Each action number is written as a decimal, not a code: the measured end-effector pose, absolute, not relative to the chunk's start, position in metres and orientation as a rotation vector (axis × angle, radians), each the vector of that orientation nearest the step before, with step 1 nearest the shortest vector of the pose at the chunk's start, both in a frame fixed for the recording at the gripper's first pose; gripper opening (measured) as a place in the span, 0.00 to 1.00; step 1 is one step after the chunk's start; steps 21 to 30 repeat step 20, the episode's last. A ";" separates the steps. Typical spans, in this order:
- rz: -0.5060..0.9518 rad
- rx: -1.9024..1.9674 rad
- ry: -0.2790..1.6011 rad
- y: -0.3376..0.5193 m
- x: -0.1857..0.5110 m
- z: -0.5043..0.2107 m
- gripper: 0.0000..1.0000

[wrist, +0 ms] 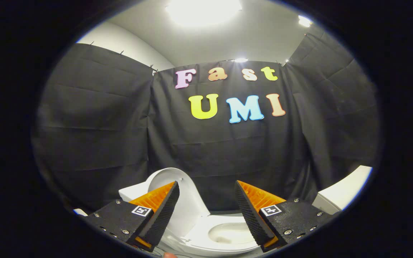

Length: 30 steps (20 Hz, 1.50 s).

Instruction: Open the toilet lid.

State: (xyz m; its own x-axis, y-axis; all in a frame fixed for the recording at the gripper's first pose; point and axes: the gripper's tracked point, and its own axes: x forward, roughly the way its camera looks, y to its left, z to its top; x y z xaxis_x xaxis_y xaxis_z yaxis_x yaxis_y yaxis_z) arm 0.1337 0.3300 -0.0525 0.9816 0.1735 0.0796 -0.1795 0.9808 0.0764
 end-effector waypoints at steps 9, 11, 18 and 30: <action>0.109 0.029 -0.131 0.278 0.133 -0.038 0.95; 0.112 0.033 -0.148 0.275 0.133 -0.035 0.95; 0.142 0.064 -0.126 0.273 0.119 -0.048 0.95; 0.125 0.054 -0.107 0.265 0.119 -0.053 0.95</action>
